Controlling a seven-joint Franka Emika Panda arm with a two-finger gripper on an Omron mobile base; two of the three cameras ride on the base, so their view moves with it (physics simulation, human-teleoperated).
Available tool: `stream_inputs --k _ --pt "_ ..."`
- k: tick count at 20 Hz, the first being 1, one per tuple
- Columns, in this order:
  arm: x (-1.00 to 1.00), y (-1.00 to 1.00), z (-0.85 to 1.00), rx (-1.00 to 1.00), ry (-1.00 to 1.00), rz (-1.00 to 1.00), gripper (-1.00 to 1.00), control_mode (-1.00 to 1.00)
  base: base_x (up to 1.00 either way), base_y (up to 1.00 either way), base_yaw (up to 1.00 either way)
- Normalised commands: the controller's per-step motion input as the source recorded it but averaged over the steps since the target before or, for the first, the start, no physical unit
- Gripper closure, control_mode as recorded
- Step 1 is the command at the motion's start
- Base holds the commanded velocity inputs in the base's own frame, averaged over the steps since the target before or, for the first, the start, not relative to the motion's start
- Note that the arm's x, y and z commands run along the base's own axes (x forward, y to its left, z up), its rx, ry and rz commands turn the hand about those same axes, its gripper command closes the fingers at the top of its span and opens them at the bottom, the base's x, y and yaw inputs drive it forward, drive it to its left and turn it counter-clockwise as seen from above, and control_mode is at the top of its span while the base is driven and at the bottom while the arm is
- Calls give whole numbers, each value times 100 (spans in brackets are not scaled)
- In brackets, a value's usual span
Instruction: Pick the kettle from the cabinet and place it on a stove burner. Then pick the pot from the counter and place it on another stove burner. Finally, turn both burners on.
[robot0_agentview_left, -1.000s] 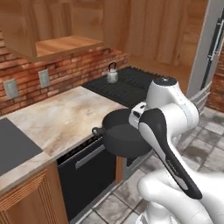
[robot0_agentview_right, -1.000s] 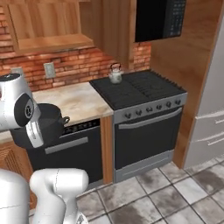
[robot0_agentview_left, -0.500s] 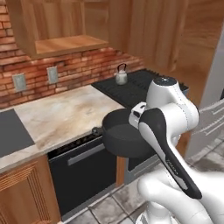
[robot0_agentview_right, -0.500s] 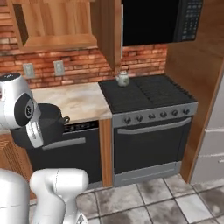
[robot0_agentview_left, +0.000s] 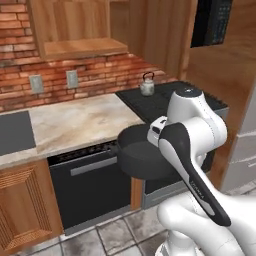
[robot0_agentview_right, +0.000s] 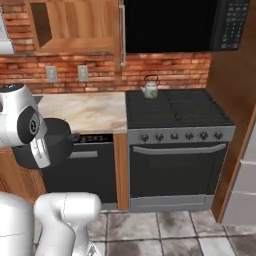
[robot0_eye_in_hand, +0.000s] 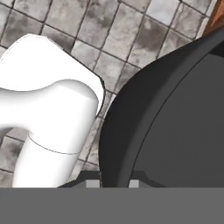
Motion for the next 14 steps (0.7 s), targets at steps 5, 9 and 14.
stream_inputs --k 5,9,14 --pt "0 0 0 0 0 0 100 100 -39 -77 39" --pt "0 0 0 0 0 0 100 100 -34 -79 38" --pt "0 0 0 0 0 0 100 100 -18 -90 37"
